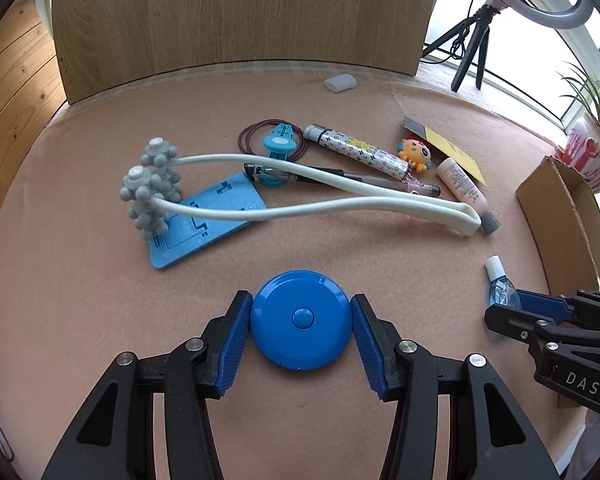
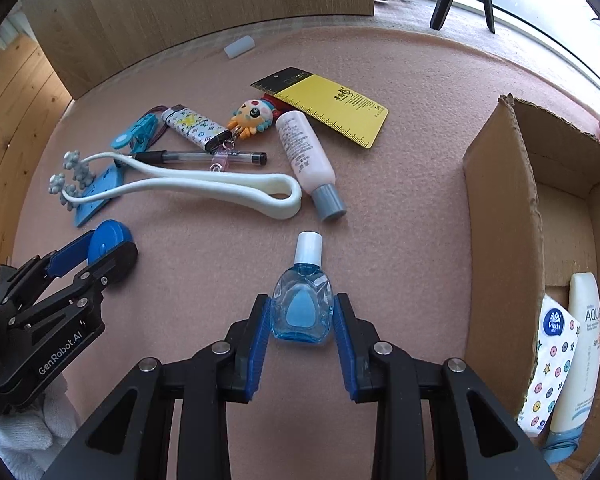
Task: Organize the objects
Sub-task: 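Carry the eye-drop bottle and tape measure into the box and open both grippers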
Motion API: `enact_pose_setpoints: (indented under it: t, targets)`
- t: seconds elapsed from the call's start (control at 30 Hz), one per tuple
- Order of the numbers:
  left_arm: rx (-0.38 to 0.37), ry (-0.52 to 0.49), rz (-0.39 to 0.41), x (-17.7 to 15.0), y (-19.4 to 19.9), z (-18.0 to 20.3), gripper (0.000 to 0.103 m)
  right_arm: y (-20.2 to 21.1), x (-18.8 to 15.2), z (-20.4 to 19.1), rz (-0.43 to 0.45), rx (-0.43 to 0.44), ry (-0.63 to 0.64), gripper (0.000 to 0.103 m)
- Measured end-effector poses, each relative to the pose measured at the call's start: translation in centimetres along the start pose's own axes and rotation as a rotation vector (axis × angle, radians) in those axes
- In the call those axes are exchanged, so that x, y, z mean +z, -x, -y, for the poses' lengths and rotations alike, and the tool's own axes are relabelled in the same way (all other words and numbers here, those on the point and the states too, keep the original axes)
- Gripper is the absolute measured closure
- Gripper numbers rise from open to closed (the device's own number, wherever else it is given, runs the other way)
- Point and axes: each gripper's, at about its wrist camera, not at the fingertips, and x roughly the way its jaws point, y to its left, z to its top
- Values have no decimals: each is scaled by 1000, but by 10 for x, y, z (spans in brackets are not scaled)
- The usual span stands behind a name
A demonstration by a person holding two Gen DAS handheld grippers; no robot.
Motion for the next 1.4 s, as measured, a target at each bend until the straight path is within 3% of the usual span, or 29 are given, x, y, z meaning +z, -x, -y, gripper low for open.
enact_pose_setpoints:
  t: [0.23, 0.5, 0.83, 1.4]
  targets:
    - [-21, 35, 0, -24, 20, 12, 49, 16, -41, 0, 23, 41, -1, 75]
    - [-30, -11, 68, -18, 53, 45, 49, 65, -70, 26, 107, 88, -35, 75]
    - [-99, -136, 150, 7, 87, 127, 49, 110, -80, 52, 206, 80, -64, 75]
    - [-199, -282, 138, 23, 72, 252, 49, 132, -112, 139, 240, 35, -199, 75]
